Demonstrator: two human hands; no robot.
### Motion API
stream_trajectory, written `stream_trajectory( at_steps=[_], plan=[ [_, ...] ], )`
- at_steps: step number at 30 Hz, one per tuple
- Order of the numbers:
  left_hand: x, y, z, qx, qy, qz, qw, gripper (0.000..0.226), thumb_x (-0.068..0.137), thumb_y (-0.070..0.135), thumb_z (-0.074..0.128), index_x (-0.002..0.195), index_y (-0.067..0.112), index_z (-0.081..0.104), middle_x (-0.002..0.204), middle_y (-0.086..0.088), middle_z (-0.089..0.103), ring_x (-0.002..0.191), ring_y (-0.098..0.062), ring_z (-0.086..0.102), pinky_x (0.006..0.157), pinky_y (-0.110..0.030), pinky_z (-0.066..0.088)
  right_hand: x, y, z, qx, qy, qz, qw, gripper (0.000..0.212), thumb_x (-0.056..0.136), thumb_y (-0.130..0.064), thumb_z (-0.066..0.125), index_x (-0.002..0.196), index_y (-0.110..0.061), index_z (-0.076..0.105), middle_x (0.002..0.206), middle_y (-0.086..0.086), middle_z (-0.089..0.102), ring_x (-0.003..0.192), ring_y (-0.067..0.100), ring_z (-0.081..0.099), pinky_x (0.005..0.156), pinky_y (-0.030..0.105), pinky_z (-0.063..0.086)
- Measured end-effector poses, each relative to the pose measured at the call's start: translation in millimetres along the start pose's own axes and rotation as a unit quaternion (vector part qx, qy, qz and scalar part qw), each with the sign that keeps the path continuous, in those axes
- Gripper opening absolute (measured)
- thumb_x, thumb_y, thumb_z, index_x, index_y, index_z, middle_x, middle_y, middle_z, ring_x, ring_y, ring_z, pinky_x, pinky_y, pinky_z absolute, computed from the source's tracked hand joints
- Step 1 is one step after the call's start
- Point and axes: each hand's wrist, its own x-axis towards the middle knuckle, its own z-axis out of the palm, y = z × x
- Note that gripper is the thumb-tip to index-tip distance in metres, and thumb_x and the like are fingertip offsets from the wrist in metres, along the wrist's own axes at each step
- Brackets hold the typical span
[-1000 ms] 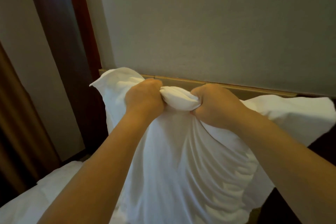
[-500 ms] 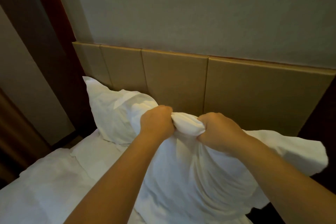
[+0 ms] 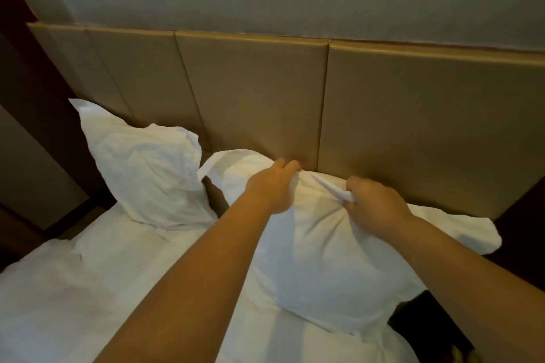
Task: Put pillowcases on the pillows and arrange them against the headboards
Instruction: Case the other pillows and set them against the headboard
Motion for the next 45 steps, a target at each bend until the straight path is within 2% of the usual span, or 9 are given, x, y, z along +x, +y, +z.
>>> stream_trajectory(
  at_steps=[8,15,19,23,27,34,39,42,45],
  plan=[
    [16.4,-2.2,-25.8,0.064,0.025,-0.101,0.992,0.026,0.089,0.029,0.065,0.114,0.019,0.062,0.104,-0.005,0.063,0.085,-0.02,0.057,0.079,-0.034,0.049,-10.1,0.9,-24.3,0.022,0.048,-0.043,0.998,0.021,0.091,-0.028,0.062,0.08,-0.028,0.044,0.086,-0.003,0.054,0.071,0.012,0.053,0.075,0.026,0.053],
    [11.2,-8.2,-55.5,0.041,0.065,-0.203,0.976,0.035,0.089,0.028,0.066,0.12,0.014,0.057,0.115,-0.011,0.061,0.103,-0.029,0.06,0.091,-0.042,0.05,-10.6,-16.1,-43.9,0.0,0.104,-0.108,0.989,0.018,0.093,-0.024,0.059,0.083,-0.022,0.044,0.082,-0.002,0.048,0.067,0.013,0.045,0.068,0.023,0.047],
    [4.9,-6.9,-53.0,0.027,0.075,-0.218,0.973,0.036,0.089,0.023,0.067,0.121,0.013,0.056,0.119,-0.011,0.057,0.104,-0.03,0.06,0.087,-0.039,0.051,2.3,-9.3,-44.0,0.017,0.095,-0.062,0.993,0.015,0.092,-0.02,0.061,0.09,-0.019,0.047,0.088,0.002,0.056,0.074,0.018,0.052,0.065,0.027,0.047],
    [0.5,19.0,-35.4,-0.027,0.113,-0.083,0.99,0.027,0.086,0.017,0.062,0.111,0.019,0.053,0.119,-0.002,0.045,0.089,-0.026,0.057,0.072,-0.034,0.049,5.5,18.4,-41.4,0.013,0.098,-0.034,0.995,0.014,0.095,-0.01,0.053,0.108,-0.012,0.056,0.104,0.009,0.063,0.087,0.024,0.059,0.073,0.032,0.05],
    [-4.1,72.5,-26.4,-0.052,0.034,0.07,0.996,0.023,0.09,0.036,0.054,0.111,0.026,0.056,0.112,0.004,0.053,0.092,-0.019,0.055,0.075,-0.03,0.047,-6.7,37.1,-48.1,0.045,0.03,-0.016,0.998,0.032,0.097,-0.026,0.051,0.127,-0.016,0.054,0.119,0.008,0.063,0.103,0.028,0.06,0.089,0.042,0.052],
    [5.5,124.4,-12.3,-0.061,-0.046,0.079,0.994,0.027,0.093,0.022,0.059,0.12,0.019,0.058,0.115,-0.005,0.06,0.098,-0.023,0.058,0.085,-0.031,0.05,-31.5,67.1,-61.9,0.081,-0.122,0.034,0.989,0.041,0.09,-0.03,0.056,0.126,-0.011,0.053,0.125,0.008,0.058,0.108,0.028,0.057,0.093,0.041,0.051],
    [3.7,133.1,-23.8,-0.048,0.052,0.108,0.992,0.014,0.097,0.016,0.053,0.106,0.016,0.064,0.105,-0.002,0.054,0.087,-0.017,0.051,0.079,-0.023,0.044,-43.6,83.7,-61.7,0.139,-0.16,0.004,0.977,0.006,0.081,-0.02,0.062,0.086,-0.017,0.059,0.091,0.005,0.059,0.084,0.024,0.057,0.07,0.034,0.046],
    [-0.4,132.8,-27.5,-0.05,0.086,0.102,0.99,0.014,0.098,0.016,0.052,0.107,0.015,0.063,0.103,0.0,0.05,0.089,-0.017,0.052,0.082,-0.022,0.044,-41.4,90.9,-66.4,0.116,-0.082,-0.015,0.99,0.027,0.081,-0.015,0.063,0.06,-0.02,0.047,0.067,0.0,0.047,0.064,0.018,0.046,0.057,0.028,0.037],
    [-3.5,140.3,-25.1,-0.047,0.102,0.052,0.992,0.016,0.097,0.017,0.055,0.112,0.014,0.06,0.111,-0.005,0.052,0.094,-0.022,0.056,0.09,-0.028,0.048,-44.3,101.5,-80.1,0.023,-0.057,-0.021,0.998,0.028,0.084,-0.017,0.064,0.06,-0.021,0.049,0.071,0.002,0.052,0.067,0.022,0.052,0.055,0.029,0.041]
  ],
)
